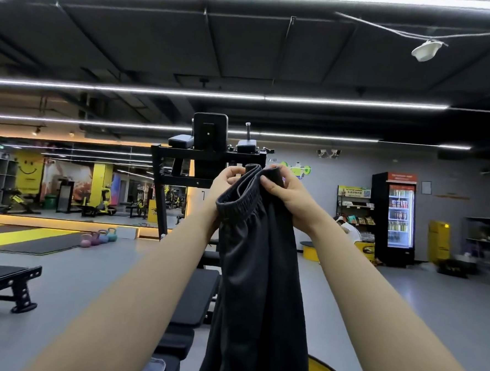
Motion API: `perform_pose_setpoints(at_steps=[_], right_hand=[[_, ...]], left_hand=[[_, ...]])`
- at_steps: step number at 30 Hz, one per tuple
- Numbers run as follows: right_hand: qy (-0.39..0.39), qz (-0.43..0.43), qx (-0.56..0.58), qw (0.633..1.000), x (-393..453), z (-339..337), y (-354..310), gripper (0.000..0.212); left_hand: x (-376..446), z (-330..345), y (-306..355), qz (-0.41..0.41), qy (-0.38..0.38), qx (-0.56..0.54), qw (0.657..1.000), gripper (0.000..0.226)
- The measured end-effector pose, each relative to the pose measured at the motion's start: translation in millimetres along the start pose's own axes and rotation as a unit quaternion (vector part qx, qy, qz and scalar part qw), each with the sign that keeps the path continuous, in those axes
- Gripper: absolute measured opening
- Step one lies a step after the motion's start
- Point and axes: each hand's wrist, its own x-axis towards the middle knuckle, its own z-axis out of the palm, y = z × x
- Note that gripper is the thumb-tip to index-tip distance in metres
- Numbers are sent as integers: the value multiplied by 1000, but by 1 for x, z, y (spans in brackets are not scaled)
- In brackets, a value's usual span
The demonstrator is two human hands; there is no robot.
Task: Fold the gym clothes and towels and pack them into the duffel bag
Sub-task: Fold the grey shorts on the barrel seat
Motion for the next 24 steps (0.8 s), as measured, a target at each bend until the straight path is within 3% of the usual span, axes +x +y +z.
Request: perform_pose_setpoints(at_steps=[6, 10, 14, 18, 24], right_hand=[[-31, 38, -44, 998, -1, -9, 1, 14], [40, 18, -78, 996, 1, -16, 4, 7], [104, -1, -107, 989, 8, -22, 6, 6], [132, -4, -139, 981, 10, -23, 6, 9], [126, 51, -232, 963, -2, -34, 11, 31]], left_hand=[[-9, -8, 1, -63, -23, 60, 996, 10], [-16, -22, -2, -131, -88, -2, 987, 50], [-26, -29, -13, -96, -117, 100, 983, 44], [-25, -28, -26, -76, -37, 115, 990, 46], [-19, -25, -36, -52, 61, 55, 995, 27]])
